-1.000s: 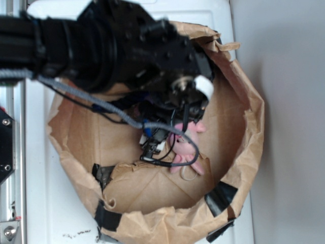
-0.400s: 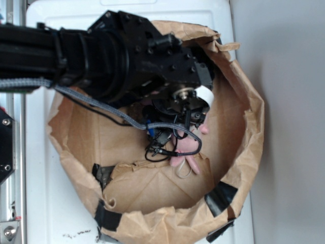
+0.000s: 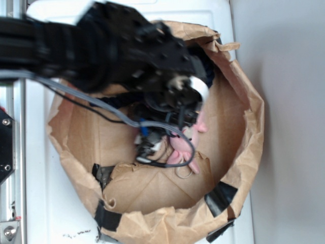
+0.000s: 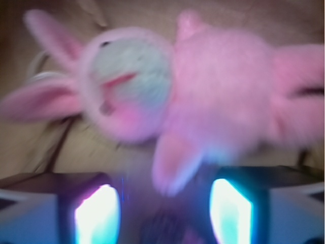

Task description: Grab the rock.

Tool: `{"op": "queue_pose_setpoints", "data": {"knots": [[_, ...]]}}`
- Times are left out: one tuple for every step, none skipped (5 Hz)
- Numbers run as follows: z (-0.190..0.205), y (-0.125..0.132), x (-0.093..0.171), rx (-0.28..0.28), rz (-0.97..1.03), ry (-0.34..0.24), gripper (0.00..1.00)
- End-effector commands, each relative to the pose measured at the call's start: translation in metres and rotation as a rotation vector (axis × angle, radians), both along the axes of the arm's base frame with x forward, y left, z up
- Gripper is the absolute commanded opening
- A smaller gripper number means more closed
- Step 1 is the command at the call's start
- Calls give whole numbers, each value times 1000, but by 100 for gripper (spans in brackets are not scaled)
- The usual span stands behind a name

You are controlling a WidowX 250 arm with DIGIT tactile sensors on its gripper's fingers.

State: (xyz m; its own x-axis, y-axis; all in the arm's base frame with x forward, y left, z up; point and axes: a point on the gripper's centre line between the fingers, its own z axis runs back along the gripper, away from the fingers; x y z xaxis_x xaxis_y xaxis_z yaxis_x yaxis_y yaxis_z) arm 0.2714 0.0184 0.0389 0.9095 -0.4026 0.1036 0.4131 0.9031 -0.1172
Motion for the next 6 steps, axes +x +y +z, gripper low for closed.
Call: {"op": "queue_pose_setpoints", "data": {"knots": [[19,5,-14,3,-49,-72,100],[8,5,-15,23,-53,-62,100],[-4,-3,-15,58,-65,-63,100],[-9,-3,-10,77,-46,-68,100],[-18,1,-2,94,-31,-49,100],[-19,1,-1,97,-25,-49,29]]}}
